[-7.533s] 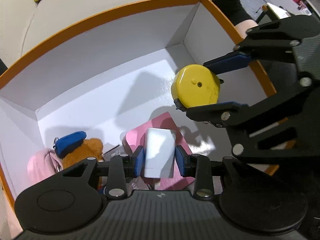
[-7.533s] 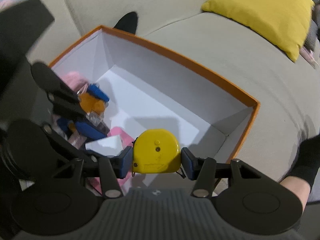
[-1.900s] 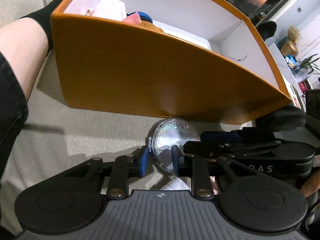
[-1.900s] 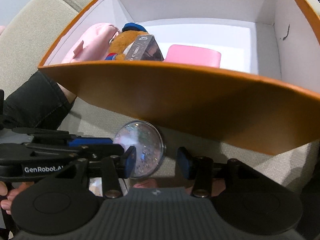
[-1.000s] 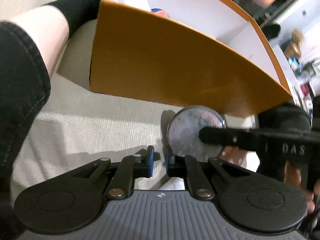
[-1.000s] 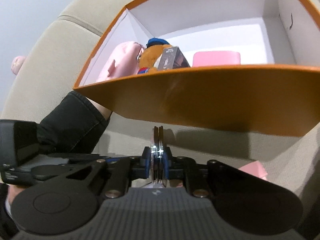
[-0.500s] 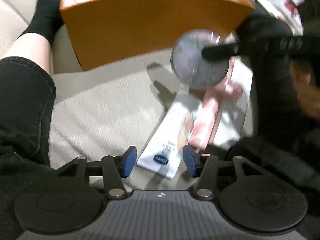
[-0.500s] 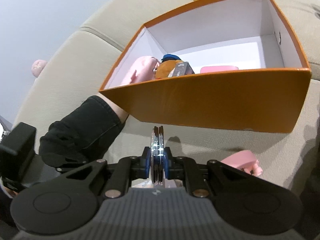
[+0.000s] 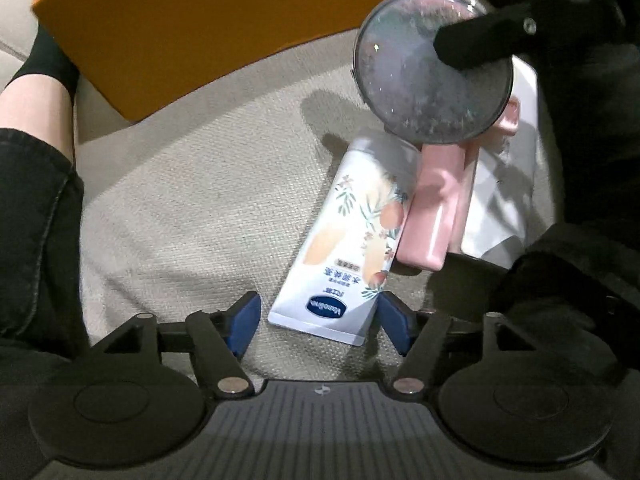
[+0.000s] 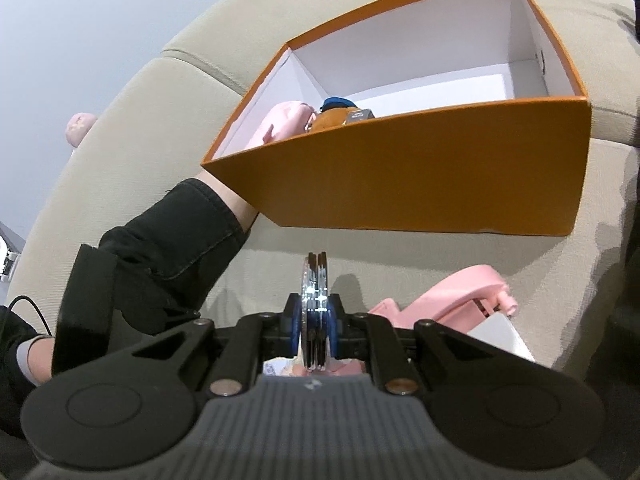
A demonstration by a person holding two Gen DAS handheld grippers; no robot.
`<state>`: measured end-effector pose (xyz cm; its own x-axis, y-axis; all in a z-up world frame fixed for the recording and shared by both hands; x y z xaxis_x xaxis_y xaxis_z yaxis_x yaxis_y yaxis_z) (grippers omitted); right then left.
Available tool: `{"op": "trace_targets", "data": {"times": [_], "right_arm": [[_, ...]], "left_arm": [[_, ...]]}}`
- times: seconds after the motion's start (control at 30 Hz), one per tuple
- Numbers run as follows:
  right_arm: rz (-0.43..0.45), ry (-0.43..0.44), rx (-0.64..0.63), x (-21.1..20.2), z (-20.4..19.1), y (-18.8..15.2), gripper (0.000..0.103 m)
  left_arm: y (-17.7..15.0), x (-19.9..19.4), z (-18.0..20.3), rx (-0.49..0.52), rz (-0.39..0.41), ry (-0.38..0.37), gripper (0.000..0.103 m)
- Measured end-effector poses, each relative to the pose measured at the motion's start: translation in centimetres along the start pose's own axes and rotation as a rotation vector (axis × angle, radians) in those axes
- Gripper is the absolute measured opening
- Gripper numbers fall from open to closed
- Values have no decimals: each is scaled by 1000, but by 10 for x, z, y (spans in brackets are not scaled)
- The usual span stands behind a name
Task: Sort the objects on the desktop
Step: 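Grasp the compact mirror with the right gripper while the left gripper grasps the white lotion tube, then lift the lotion tube and compact mirror over the orange box with both grippers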
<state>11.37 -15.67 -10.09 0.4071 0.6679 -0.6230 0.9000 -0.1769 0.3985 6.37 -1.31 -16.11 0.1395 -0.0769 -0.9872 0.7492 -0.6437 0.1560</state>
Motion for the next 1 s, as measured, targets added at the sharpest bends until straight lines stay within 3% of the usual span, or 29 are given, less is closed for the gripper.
{"op": "trace_targets", "data": {"times": [0.13,0.23,0.27,0.33,0.4,0.63,0.7,1.0], "right_arm": [[6,3,-1,-3,1,-2,14],[14,5,-4,-7,2,-3,14],[15,6,-3,-8,3,-3,14],[18,7,-1,-9,5,-4,14],[21,8,3,-10,6,-4,14],[28,24,7,-13,7,-4,14],[32,25,8,-14,7,-3,14],[37,1,18,-17,14,-4,14]], "left_arm": [[3,-1,4,12,5,51,62],[1,-6,-2,-39,28,35,59],[0,-9,-4,-59,36,30,54],[-3,-18,-8,-108,73,-6,24],[-7,-32,-13,-164,139,-65,11],[-9,-82,-23,-263,361,-96,3],[-2,-101,-23,-270,422,-71,2],[25,-108,-14,-270,487,13,3]]}}
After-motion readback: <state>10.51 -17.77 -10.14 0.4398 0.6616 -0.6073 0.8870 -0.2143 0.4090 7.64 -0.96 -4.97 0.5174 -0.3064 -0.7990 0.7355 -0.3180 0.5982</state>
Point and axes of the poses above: each gripper's, at about its wrist camera, not at the fingertips, and x roughly the way its jaws point, z to its right, y to its top, the point moved 3 cm from there along x, roughly the way its jaws point, and after that the axes turned 10 degrees about x, right-handed, at the moved point
